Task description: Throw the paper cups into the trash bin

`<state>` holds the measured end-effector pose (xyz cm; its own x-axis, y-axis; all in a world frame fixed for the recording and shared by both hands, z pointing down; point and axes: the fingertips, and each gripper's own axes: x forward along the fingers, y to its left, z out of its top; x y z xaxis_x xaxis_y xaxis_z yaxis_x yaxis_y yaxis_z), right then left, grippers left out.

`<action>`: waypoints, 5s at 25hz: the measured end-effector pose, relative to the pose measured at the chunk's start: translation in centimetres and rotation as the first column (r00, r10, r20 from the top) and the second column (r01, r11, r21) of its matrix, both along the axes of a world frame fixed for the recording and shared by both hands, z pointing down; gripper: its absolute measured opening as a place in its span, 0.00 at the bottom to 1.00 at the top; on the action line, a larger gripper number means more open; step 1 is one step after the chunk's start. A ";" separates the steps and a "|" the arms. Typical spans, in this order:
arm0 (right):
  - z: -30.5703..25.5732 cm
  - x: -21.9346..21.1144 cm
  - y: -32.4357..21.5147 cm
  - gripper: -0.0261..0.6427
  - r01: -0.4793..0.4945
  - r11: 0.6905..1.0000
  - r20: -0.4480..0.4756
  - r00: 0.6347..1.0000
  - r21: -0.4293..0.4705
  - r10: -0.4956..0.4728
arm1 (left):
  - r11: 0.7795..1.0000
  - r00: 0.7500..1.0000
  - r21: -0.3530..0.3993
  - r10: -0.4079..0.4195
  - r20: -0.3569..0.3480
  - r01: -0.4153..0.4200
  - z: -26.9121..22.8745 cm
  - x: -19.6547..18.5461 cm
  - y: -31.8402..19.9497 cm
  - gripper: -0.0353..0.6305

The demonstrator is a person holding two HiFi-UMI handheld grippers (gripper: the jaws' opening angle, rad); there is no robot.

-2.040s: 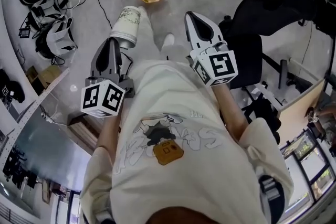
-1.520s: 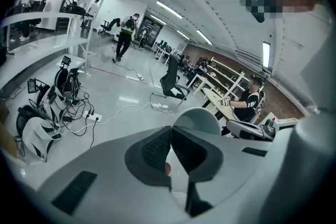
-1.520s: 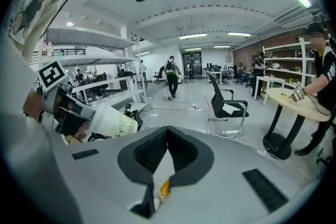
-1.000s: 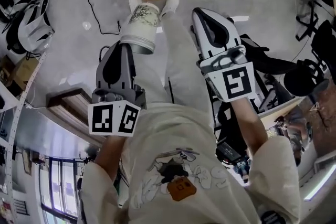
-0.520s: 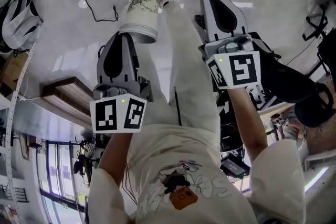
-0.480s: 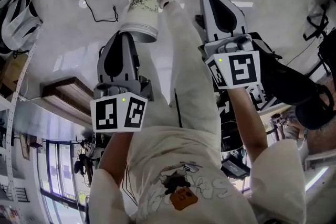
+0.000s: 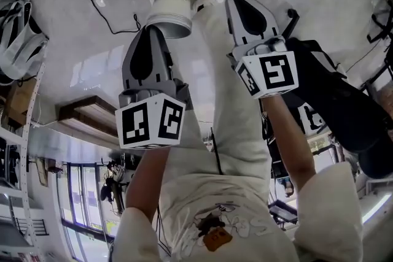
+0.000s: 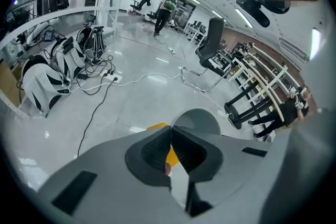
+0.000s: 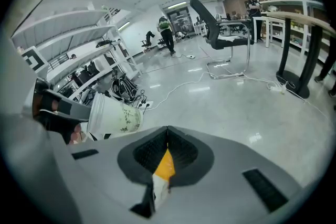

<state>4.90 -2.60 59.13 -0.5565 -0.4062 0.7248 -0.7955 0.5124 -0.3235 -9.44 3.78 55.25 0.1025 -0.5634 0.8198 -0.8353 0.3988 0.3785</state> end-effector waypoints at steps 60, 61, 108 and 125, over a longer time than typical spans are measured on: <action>25.3 0.7 4.0 0.05 -0.158 0.966 -0.120 0.983 -0.202 0.136 | 0.941 0.999 -0.337 -0.007 -0.053 -0.011 29.6 4.3 -1.6 0.25; 24.8 0.8 4.0 0.05 -0.151 0.967 -0.119 0.985 -0.204 0.129 | 0.943 0.998 -0.333 0.000 -0.058 -0.020 28.9 4.2 -1.4 0.25; -43.0 -1.1 0.6 0.05 0.209 0.942 -0.008 0.977 0.262 -0.214 | 0.837 0.914 0.371 0.344 0.215 -0.402 -41.6 2.6 -3.7 0.06; -53.7 4.0 3.8 0.05 0.094 0.934 0.015 0.994 0.345 -0.106 | 0.755 0.917 0.522 0.299 0.266 -0.398 -52.9 0.5 -2.3 0.06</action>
<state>8.89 1.18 5.48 -0.6282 -0.5677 0.5320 -0.7262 0.6733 -0.1390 -8.97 1.43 2.36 0.2815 -0.8734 0.3974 -0.9409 -0.1699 0.2930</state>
